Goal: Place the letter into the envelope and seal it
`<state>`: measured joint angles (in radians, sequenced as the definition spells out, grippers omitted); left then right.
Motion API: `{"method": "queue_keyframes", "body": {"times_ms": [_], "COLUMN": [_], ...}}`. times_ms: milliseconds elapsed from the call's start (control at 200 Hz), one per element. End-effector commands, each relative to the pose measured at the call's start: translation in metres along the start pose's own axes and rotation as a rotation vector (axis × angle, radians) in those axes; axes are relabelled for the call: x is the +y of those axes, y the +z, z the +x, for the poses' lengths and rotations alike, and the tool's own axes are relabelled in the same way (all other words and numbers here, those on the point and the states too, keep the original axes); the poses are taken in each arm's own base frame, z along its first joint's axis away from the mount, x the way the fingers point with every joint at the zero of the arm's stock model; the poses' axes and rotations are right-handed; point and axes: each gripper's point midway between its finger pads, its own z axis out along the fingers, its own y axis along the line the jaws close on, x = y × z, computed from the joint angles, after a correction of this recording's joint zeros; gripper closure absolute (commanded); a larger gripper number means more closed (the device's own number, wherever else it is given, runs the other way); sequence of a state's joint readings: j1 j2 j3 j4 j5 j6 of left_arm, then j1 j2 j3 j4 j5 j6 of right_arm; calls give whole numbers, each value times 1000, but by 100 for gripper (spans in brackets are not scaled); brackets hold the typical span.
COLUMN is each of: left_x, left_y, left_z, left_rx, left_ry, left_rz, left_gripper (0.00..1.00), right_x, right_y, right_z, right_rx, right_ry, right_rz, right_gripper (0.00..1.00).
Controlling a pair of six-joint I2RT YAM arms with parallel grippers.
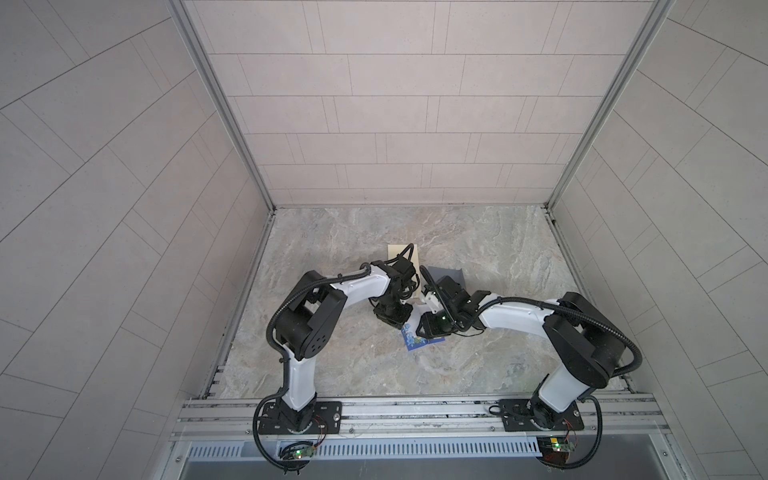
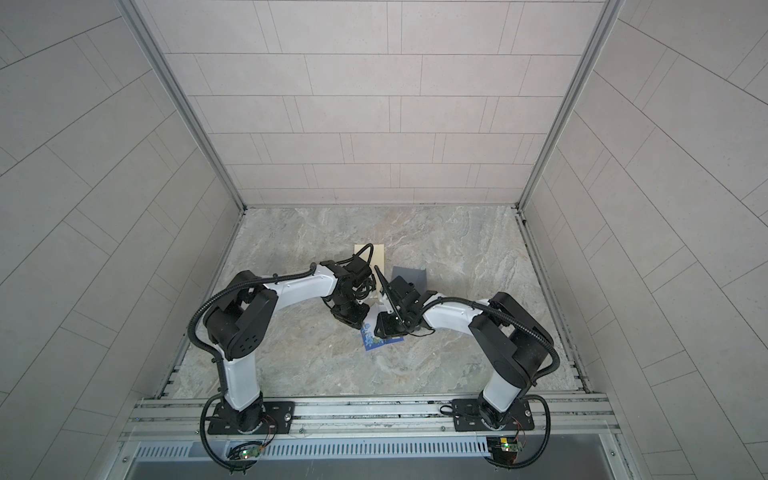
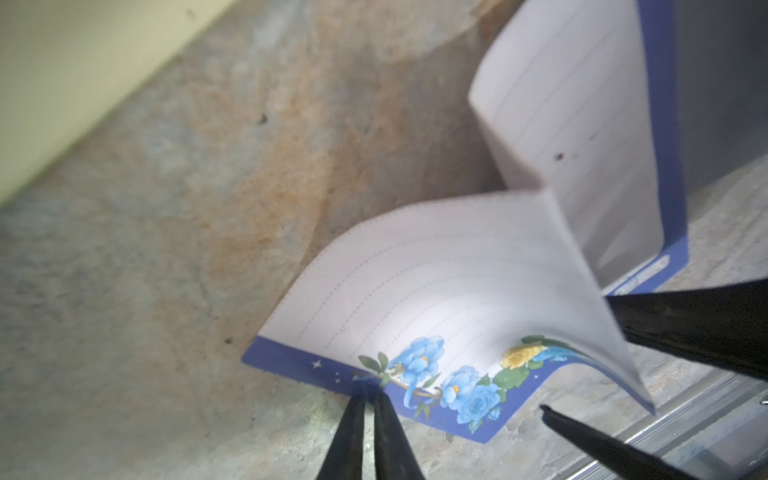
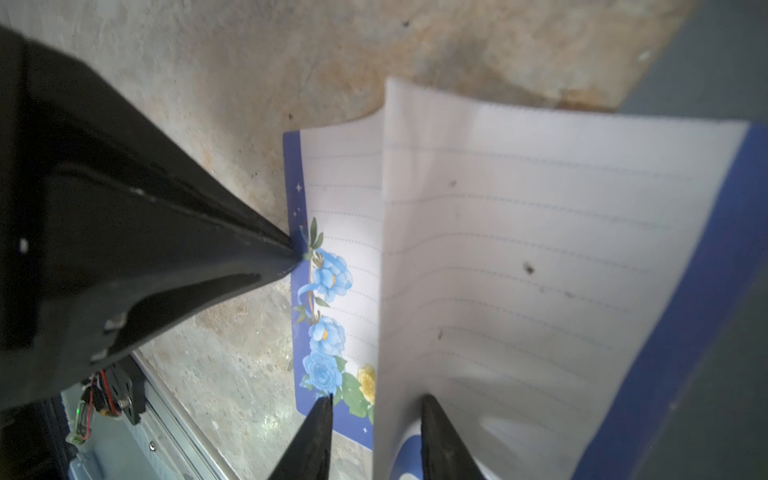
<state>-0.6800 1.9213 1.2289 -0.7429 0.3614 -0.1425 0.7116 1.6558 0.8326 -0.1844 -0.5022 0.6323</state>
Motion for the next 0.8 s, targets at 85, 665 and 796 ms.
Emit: {"method": "queue_keyframes", "body": {"times_ms": [85,665,796], "left_x": [6,-55,-64], "left_y": [17,-162,-160], "left_z": [6,-13,-3], "left_rx": [14,-421,-406], "left_ry": [-3,251,283], "left_rz": [6,401,471], "left_gripper": [85,15,11], "right_x": [7,62,76], "right_y": [-4,-120,-136], "right_z": [-13,-3,3], "right_rx": [-48,-50,-41], "right_ry": [-7,-249,-291], "right_rz": [-1,-329,-414], "right_gripper": [93,100,100]}}
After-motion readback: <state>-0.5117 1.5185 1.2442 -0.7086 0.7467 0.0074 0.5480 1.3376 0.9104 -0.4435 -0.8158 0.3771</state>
